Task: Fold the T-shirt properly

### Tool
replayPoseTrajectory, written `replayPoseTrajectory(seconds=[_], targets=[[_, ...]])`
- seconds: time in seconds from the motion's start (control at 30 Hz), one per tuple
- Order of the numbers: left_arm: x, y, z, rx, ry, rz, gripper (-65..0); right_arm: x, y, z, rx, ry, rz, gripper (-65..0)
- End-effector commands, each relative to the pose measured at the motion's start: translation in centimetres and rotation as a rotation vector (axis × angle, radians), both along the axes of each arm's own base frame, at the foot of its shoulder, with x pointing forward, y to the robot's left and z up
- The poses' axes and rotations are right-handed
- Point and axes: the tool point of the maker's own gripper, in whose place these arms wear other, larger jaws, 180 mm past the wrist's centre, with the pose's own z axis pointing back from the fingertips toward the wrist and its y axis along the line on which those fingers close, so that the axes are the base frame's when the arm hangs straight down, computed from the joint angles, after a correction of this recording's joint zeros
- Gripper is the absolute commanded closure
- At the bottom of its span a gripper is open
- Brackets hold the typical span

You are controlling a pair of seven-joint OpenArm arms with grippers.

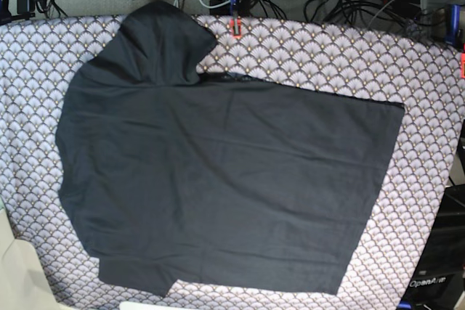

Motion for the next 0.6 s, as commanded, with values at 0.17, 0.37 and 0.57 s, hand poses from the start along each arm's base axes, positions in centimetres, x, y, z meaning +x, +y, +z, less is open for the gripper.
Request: replayPoseTrajectory(seconds=[0.17, 0.37, 0.57], targets=[[0.5, 0.3, 6.0, 0.072, -0.393, 0.310, 0.0, 1.4, -1.7, 3.9, -0.075, -0.191, 0.024, 0.0], [1.5, 0.2, 7.6, 0.015, -0.511, 0.413, 0.0, 5.5, -0.3, 6.7, -0.021, -0.390, 0.084, 0.0], [3.9, 0.0, 13.3, -0.011, -0.749, 0.430, 0.0, 8.5, 2.1, 10.7, 0.040, -0.540, 0.139, 0.0]])
